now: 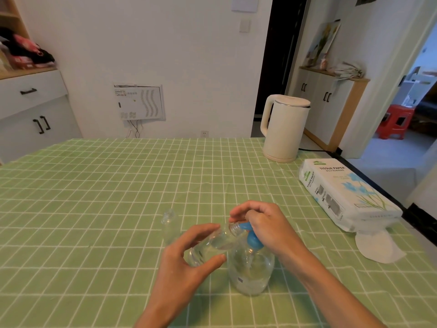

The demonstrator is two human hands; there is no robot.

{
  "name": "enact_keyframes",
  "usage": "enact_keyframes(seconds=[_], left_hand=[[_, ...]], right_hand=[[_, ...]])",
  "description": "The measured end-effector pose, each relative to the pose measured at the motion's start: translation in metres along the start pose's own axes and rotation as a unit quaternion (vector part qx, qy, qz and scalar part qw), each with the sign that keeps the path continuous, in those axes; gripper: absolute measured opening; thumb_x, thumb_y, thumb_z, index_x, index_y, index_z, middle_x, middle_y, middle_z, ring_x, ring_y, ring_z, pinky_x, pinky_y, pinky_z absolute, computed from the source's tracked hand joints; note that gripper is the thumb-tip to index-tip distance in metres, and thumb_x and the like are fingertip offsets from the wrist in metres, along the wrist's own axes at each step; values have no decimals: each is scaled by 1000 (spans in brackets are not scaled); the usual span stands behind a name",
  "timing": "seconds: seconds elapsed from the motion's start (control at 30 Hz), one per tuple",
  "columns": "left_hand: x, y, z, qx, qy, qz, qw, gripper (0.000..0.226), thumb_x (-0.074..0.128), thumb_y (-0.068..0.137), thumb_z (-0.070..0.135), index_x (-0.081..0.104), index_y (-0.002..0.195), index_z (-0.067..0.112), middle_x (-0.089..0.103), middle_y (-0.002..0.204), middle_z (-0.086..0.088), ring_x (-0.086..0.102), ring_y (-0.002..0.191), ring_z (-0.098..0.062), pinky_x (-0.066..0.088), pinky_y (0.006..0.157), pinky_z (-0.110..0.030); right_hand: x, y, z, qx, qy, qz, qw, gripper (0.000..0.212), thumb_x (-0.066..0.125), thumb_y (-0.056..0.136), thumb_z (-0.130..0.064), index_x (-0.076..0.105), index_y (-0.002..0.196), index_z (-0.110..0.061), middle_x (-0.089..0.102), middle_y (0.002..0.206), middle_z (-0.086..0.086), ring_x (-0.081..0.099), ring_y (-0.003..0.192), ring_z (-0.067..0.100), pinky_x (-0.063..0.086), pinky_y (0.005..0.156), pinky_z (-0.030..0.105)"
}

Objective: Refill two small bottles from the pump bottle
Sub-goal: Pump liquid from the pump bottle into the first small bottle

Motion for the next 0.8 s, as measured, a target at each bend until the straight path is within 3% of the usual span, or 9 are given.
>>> enact_keyframes(seconds=[0.17,0.3,0.53,0.8], left_hand=[[-1,1,3,6,-7,1,1000,52,88,70,30,72,117,46,78,117,16,73,114,-7,51,100,-15],[-1,3,4,3,-17,2,1000,50,86,70,37,72,117,46,78,117,15,72,115,-7,50,100,-14],[1,1,-2,2,7,-7,1000,56,93,73,15,73,117,42,78,117,16,72,114,-7,51,99,-13],[-1,0,-3,-5,16,-8,1000,56,93,74,4,76,116,37,79,116,14,73,113,-8,51,99,-15]], right_hand=[[-4,1,-5,-9,-22,1,1000,40,47,100,0,81,90,-20,83,92,-5,76,92,0,55,86,18],[-3,2,-4,-7,-16,1,1000,42,47,99,0,81,88,-20,83,91,-7,75,89,-3,52,78,11],[4,1,4,1,-5,-1,1000,47,44,97,6,81,83,-20,83,87,-3,77,92,5,54,87,21],[1,-1,0,10,-5,18,1000,42,45,99,-2,82,86,-19,83,87,-5,75,86,-2,51,76,12]])
Point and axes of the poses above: each hand's wrist, its own y-axis towards the middle knuckle, its own x-axis out of the palm, z = x × y, the point moved 3 cm from there along y, towards the middle knuckle
